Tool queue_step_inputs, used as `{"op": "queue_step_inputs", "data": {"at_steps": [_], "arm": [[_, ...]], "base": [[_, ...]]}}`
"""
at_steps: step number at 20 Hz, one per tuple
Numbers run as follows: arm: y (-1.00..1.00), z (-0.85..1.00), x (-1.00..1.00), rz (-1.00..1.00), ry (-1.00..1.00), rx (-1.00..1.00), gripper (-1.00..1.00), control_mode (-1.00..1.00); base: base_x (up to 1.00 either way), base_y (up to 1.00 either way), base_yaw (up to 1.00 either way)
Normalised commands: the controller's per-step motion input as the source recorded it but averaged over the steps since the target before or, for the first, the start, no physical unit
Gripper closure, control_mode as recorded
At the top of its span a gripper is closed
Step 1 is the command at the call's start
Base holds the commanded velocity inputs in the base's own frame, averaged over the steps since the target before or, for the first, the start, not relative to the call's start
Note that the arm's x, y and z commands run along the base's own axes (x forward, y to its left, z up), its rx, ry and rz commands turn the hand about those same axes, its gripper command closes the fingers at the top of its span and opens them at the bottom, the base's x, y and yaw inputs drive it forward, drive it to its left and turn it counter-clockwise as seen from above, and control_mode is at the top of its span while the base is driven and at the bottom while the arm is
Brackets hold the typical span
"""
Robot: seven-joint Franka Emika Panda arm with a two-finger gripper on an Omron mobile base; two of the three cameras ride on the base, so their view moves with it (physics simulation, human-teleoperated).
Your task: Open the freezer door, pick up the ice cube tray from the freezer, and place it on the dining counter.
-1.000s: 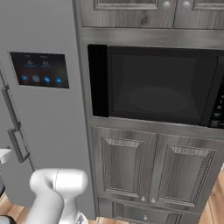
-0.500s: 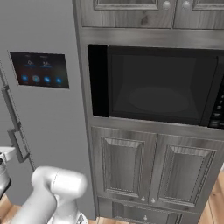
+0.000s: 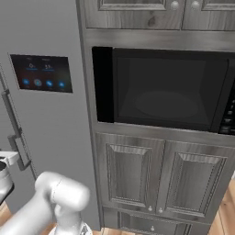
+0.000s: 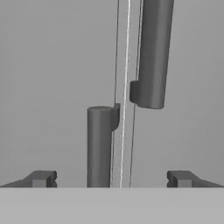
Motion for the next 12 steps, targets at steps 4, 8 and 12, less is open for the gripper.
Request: {"op": "queue_step_inputs", "data": {"at_steps": [4,8,12], "arm": [[0.21,-0.25,0.30,0.00,0.00,0.00,-1.00,-1.00],[0.06,-0.20,0.23,0.00,0.00,0.00,-1.00,-1.00],[0.04,-0.18,0.27,0.00,0.00,0.00,-1.00,-1.00]], "base": [[0.00,0.00,0.00],[0.00,0.00,0.00],[0.00,0.00,0.00]]}}
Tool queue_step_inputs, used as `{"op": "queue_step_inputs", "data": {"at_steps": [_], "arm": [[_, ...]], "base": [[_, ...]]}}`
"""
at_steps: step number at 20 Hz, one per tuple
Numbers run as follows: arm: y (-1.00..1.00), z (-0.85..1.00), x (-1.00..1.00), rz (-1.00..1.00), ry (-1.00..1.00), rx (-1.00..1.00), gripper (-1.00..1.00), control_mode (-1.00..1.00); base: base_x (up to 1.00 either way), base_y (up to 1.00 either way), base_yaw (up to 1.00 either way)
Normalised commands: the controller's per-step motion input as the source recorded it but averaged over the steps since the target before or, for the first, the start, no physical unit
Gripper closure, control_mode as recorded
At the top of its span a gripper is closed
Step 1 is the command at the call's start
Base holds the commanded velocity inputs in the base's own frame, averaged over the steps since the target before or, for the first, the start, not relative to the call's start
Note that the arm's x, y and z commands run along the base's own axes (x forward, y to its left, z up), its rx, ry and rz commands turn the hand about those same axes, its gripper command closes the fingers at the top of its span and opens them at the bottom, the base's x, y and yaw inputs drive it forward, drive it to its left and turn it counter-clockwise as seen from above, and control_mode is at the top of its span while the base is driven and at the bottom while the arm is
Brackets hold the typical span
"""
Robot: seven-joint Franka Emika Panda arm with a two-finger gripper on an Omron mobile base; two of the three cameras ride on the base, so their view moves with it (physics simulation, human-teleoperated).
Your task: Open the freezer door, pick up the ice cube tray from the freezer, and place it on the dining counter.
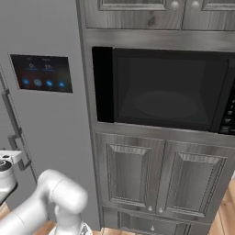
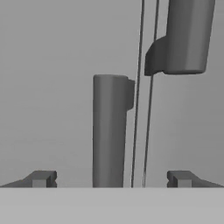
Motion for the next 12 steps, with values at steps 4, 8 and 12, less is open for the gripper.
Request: {"op": "queue_step_inputs", "data": {"at_steps": [4,8,12], "arm": [[0.05,-0.15,0.25,0.00,0.00,0.00,-1.00,-1.00],[0.04,-0.13,0.25,0.00,0.00,0.00,-1.00,-1.00],[0.07,-0.12,0.28,0.00,0.00,0.00,-1.00,-1.00]], "base": [[0.00,0.00,0.00],[0.00,0.00,0.00],[0.00,0.00,0.00]]}}
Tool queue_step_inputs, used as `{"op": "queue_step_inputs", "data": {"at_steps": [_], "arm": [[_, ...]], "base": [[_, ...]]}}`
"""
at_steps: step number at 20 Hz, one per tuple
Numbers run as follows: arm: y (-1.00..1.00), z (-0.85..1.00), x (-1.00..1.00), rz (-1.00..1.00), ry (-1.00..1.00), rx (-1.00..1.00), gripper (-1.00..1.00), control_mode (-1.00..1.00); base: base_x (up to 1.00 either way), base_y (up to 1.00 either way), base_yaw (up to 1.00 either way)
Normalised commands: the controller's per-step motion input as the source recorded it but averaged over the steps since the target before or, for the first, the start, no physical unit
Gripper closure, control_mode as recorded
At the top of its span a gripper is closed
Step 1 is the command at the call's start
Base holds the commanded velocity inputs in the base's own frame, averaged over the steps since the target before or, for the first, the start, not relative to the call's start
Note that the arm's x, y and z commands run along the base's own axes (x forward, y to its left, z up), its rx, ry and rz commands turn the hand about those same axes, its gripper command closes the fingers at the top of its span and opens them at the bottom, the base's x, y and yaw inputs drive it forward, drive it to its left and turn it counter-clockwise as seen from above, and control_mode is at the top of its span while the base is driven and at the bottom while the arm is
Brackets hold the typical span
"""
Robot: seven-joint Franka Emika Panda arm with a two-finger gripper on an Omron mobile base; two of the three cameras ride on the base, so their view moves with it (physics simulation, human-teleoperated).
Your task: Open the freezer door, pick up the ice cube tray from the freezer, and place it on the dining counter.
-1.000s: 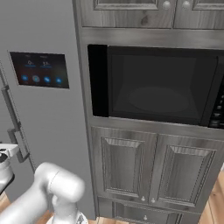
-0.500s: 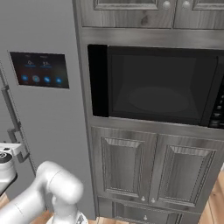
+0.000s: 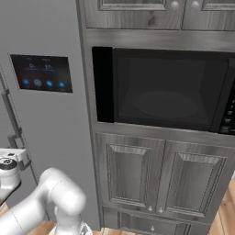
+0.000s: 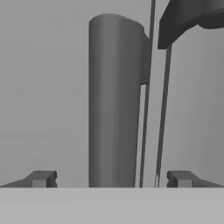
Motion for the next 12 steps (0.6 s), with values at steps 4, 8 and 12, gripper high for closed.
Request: {"op": "queue_step_inputs", "data": {"at_steps": [4,8,12], "arm": [[0.09,-0.13,0.24,0.00,0.00,0.00,-1.00,-1.00],[0.02,-0.02,0.03,0.00,0.00,0.00,-1.00,-1.00],[0.00,0.00,0.00,0.00,0.00,0.00,-1.00,-1.00]], "base": [[0.00,0.00,0.00],[0.00,0.00,0.00],[0.00,0.00,0.00]]}}
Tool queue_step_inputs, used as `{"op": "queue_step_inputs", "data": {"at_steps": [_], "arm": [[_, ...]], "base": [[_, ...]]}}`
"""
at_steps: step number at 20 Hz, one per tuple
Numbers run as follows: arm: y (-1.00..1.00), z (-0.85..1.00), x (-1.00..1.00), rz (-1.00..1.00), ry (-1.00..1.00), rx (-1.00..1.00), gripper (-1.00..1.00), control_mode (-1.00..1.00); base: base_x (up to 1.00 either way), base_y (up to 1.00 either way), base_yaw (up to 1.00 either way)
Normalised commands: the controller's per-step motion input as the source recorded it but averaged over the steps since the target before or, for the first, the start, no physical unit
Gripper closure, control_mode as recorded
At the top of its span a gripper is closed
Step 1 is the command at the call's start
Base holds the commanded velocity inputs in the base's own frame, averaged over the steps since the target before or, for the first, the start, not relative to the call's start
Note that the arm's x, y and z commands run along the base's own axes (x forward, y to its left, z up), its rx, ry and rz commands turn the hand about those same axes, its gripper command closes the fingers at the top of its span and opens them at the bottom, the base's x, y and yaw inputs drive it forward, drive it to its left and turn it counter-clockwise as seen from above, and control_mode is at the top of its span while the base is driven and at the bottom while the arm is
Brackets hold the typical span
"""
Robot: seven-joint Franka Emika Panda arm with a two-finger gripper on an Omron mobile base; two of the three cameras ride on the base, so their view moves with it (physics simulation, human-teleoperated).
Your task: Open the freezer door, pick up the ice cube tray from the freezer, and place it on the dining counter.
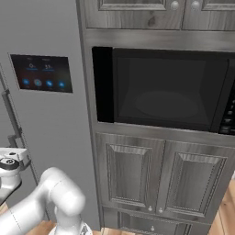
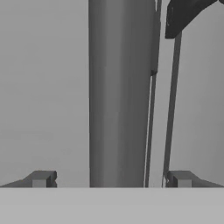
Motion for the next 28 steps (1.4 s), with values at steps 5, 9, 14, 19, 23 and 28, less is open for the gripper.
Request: {"op": "queue_step_inputs", "data": {"at_steps": [5,9,14,19,23,28], "arm": [[0.00,0.00,0.01,0.00,0.00,0.00,1.00,-1.00],[0.00,0.00,0.00,0.00,0.00,0.00,1.00,-1.00],[0.00,0.00,0.00,0.00,0.00,0.00,1.00,-1.00],[0.00,0.00,0.00,0.00,0.00,0.00,1.00,-1.00],[0.01,0.00,-0.16,0.00,0.00,0.00,1.00,-1.00],[0.05,0.00,-0.35,0.00,0.00,0.00,1.00,-1.00]], "base": [[0.00,0.00,0.00],[0.00,0.00,0.00],[0.00,0.00,0.00],[0.00,0.00,0.00],[0.00,0.00,0.00],[0.00,0.00,0.00]]}}
